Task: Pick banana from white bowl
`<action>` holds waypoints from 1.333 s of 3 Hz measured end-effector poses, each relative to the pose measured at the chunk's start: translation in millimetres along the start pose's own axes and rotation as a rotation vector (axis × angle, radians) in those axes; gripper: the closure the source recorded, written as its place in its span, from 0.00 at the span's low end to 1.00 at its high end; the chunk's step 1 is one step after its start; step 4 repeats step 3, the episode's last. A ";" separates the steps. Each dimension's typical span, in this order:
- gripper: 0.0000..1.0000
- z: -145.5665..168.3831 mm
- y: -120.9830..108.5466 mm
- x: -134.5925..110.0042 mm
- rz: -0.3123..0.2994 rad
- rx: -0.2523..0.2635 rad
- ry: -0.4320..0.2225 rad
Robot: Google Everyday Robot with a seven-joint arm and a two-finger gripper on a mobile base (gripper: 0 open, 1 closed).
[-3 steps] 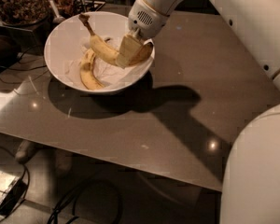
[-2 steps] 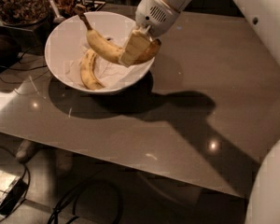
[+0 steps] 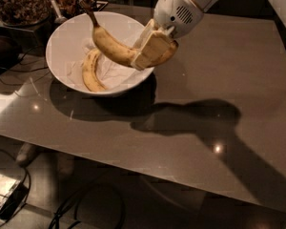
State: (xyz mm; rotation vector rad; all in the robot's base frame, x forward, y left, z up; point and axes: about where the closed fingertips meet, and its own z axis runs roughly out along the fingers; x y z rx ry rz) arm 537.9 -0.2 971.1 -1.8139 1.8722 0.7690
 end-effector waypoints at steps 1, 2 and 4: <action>1.00 -8.1 15.1 12.3 -0.016 -0.003 -0.032; 1.00 -16.0 27.4 29.2 -0.002 0.009 -0.048; 1.00 -21.0 38.5 45.0 0.012 0.028 -0.052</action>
Offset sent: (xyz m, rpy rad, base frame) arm -0.0493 -0.0629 -0.0099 0.0526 0.0081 -0.0284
